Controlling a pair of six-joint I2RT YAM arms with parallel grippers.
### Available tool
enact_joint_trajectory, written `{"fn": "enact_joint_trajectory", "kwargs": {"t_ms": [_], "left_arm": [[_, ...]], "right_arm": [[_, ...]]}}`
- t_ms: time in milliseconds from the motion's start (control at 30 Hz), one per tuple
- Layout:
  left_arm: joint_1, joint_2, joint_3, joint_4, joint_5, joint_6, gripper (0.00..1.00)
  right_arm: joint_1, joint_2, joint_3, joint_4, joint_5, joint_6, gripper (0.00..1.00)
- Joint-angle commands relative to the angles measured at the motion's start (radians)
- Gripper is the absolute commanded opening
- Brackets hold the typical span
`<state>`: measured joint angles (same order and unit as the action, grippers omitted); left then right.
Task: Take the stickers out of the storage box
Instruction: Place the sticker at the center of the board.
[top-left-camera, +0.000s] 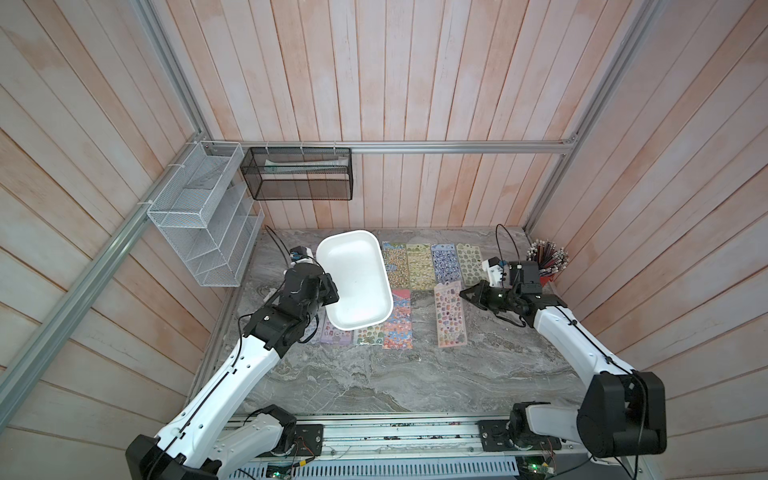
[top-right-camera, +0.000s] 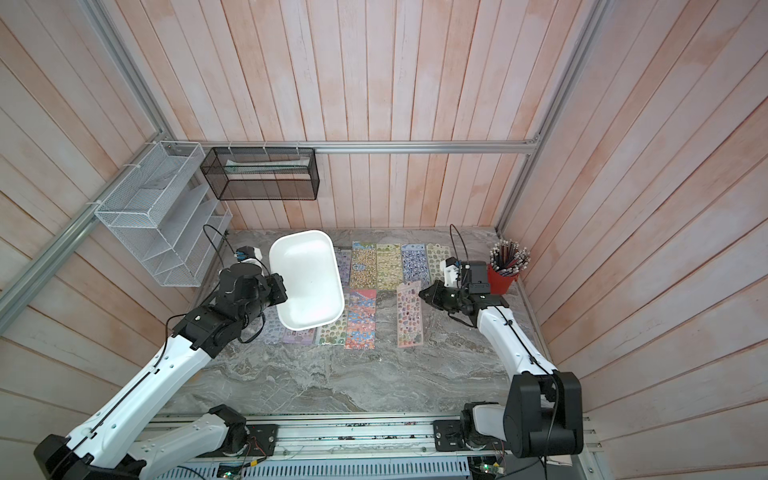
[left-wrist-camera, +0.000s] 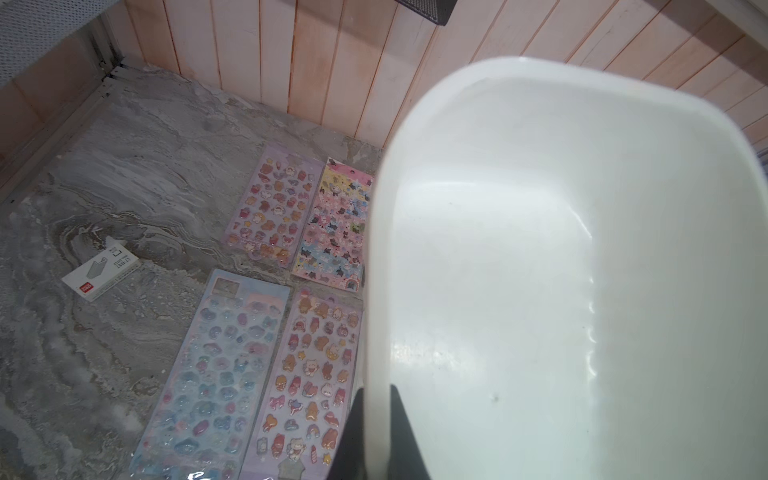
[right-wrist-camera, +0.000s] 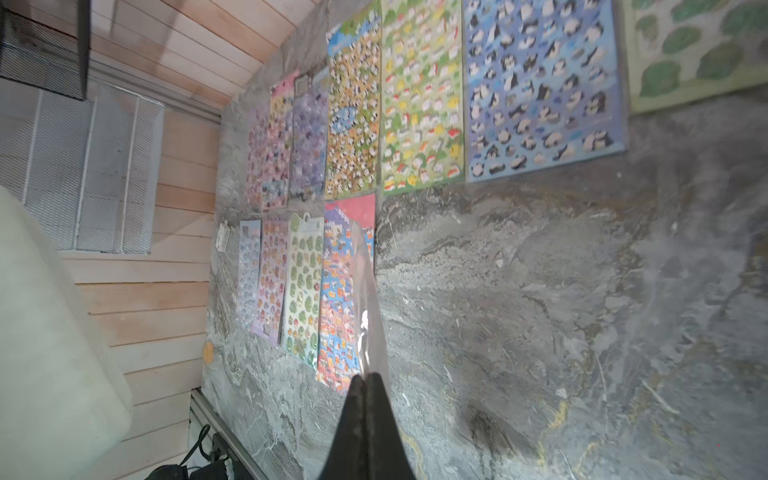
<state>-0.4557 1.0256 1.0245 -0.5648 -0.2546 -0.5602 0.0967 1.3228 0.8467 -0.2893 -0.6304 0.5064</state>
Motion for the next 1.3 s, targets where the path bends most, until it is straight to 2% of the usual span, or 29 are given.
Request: {"fn": "enact_joint_trajectory", "kwargs": {"t_ms": [0,300,700,933,1267], "left_arm": [[0.027,-0.038,-0.025,-0.039,0.033,0.029,0.00],[0.062,-0.100,-0.058,-0.060,0.045,0.051,0.00],[0.068,-0.069,-0.066,-0.037,0.065,0.062,0.00],[0.070,-0.038,-0.050,-0.025,0.070,0.069,0.00],[0.074,-0.007,-0.045,0.000,0.077,0.075,0.00]], "right_arm": [[0.020,0.060,-0.024,0.109,-0.005,0.021,0.00],[0.050,0.250,-0.036,0.218,-0.014,0.041,0.00],[0.060,0.431,-0.001,0.318,-0.025,0.068,0.00],[0.059,0.474,-0.001,0.392,-0.021,0.119,0.00],[0.002,0.450,0.036,0.337,-0.024,0.087,0.00]]}}
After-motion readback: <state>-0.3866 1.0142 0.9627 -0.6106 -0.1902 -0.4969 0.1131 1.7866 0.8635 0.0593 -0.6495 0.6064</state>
